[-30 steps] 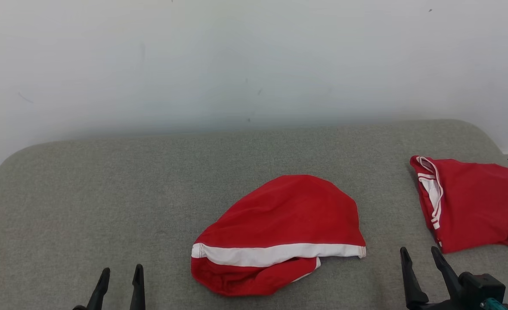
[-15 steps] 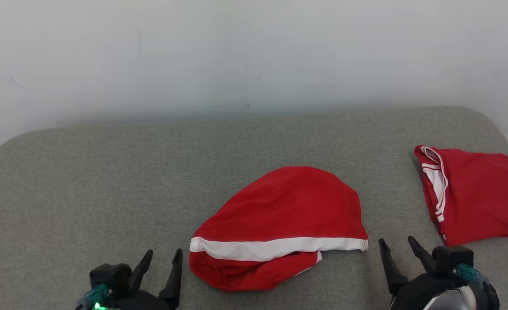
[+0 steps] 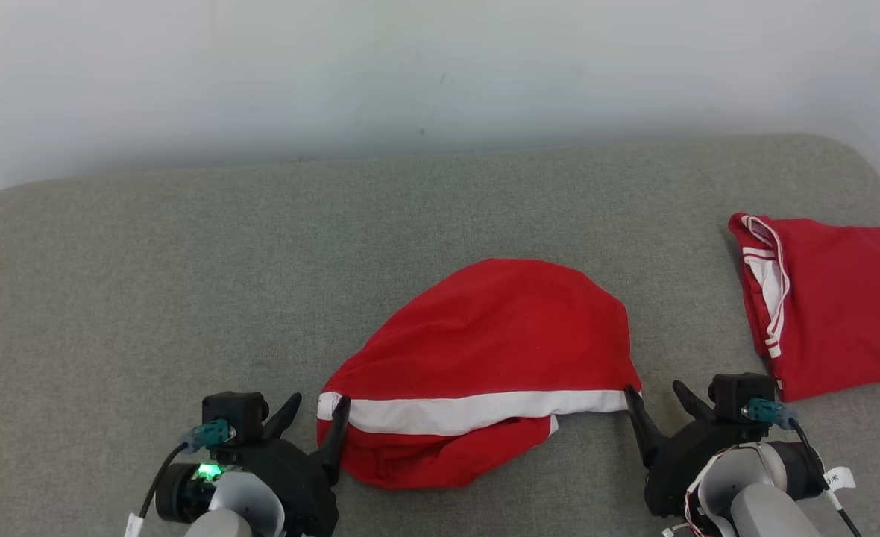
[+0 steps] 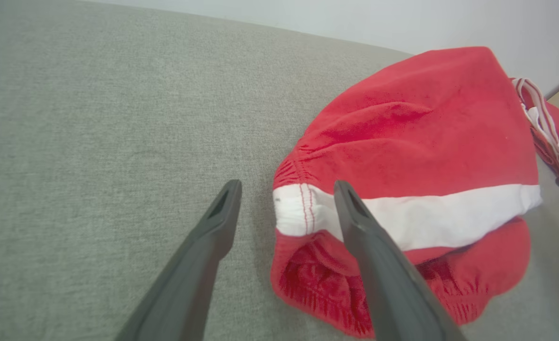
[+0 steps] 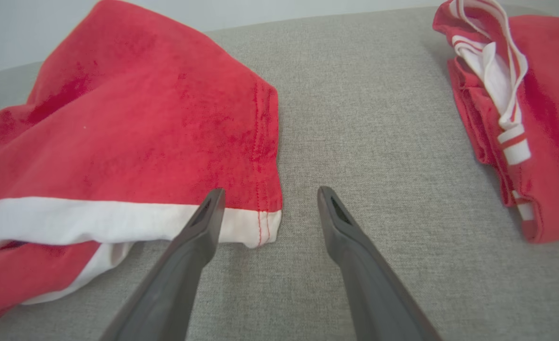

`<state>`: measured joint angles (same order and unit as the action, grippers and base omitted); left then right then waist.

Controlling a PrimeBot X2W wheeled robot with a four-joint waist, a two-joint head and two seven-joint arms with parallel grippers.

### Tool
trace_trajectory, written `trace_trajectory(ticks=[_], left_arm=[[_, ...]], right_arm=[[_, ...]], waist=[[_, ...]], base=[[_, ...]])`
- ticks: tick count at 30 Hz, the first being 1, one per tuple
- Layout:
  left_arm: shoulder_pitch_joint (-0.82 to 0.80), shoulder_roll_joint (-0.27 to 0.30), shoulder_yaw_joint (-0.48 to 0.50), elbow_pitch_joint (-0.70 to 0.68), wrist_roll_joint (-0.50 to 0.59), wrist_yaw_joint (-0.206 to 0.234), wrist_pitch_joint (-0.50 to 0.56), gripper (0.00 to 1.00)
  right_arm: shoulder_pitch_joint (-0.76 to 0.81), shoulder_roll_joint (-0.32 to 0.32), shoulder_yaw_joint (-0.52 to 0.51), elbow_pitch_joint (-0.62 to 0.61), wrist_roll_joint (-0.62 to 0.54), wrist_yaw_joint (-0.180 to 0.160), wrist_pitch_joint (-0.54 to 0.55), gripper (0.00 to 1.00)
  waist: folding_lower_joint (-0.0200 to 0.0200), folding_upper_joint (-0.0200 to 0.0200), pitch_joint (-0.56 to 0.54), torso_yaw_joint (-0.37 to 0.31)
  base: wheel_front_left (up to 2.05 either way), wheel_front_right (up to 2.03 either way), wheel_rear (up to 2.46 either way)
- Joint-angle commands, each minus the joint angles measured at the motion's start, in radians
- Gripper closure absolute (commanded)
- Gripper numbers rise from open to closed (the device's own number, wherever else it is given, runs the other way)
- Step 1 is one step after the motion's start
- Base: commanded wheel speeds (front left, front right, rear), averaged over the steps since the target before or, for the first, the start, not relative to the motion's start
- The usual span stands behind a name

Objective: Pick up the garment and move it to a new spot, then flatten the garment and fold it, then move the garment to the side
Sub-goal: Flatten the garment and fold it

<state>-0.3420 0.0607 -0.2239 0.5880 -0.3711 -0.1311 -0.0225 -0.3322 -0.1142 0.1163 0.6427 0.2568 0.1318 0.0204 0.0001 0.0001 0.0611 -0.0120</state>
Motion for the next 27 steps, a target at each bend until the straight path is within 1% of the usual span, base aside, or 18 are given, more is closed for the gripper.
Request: trace_trajectory(ticks=[1,8,13,19,20,21,22,23,24,25,27], left_arm=[[-0.021,0.003,-0.005,0.021,-0.002,0.002,0.003,0.00],[-0.057,0.011,-0.020,0.091,0.009,0.003,-0.002,0.00],[-0.075,0.013,-0.036,0.132,0.002,0.003,-0.003,0.00],[-0.084,0.015,-0.055,0.161,-0.014,0.002,-0.015,0.00],[-0.084,0.015,-0.058,0.164,-0.017,0.002,-0.016,0.26],[-0.086,0.014,-0.062,0.168,-0.023,0.002,-0.019,0.47],[-0.087,0.014,-0.066,0.171,-0.029,0.002,-0.018,0.66],[-0.088,0.014,-0.071,0.173,-0.031,0.002,-0.021,0.84],[-0.090,0.014,-0.076,0.174,-0.034,0.002,-0.023,1.00],[-0.091,0.014,-0.082,0.173,-0.042,0.002,-0.029,1.00],[-0.093,0.018,-0.094,0.165,-0.056,0.002,-0.048,1.00]], right_arm=[[-0.017,0.003,0.005,0.023,-0.003,-0.003,0.005,0.00],[-0.065,0.009,0.025,0.095,-0.025,-0.003,0.007,0.00],[-0.090,0.013,0.034,0.146,-0.018,-0.003,0.001,0.00],[-0.105,0.023,0.066,0.205,0.000,-0.003,0.029,0.00],[-0.106,0.024,0.071,0.212,0.000,-0.002,0.029,0.00],[-0.109,0.026,0.078,0.219,0.006,-0.001,0.032,0.00],[-0.110,0.027,0.083,0.226,0.011,-0.001,0.034,0.21],[-0.111,0.028,0.088,0.230,0.015,-0.001,0.033,0.53],[-0.112,0.027,0.092,0.235,0.020,-0.001,0.031,0.90],[-0.113,0.027,0.097,0.237,0.022,-0.001,0.026,1.00],[-0.113,0.022,0.102,0.240,0.029,-0.001,0.013,1.00]], waist=[[-0.0001,-0.0001,0.025,-0.003],[-0.0001,-0.0001,0.050,0.003],[-0.0001,-0.0001,0.061,0.009],[-0.0001,-0.0001,0.068,0.011],[-0.0001,-0.0001,0.068,0.011],[-0.0001,-0.0001,0.068,0.011],[-0.0001,-0.0001,0.068,0.011],[-0.0001,-0.0001,0.067,0.011],[-0.0001,-0.0001,0.067,0.011],[-0.0001,-0.0001,0.066,0.011],[-0.0001,-0.0001,0.062,0.010]], base=[[0.00,0.00,0.00],[0.00,0.00,0.00],[0.00,0.00,0.00],[0.00,0.00,0.00],[0.00,0.00,0.00],[0.00,0.00,0.00],[0.00,0.00,0.00],[0.00,0.00,0.00],[0.00,0.00,0.00],[0.00,0.00,0.00],[0.00,0.00,0.00]])
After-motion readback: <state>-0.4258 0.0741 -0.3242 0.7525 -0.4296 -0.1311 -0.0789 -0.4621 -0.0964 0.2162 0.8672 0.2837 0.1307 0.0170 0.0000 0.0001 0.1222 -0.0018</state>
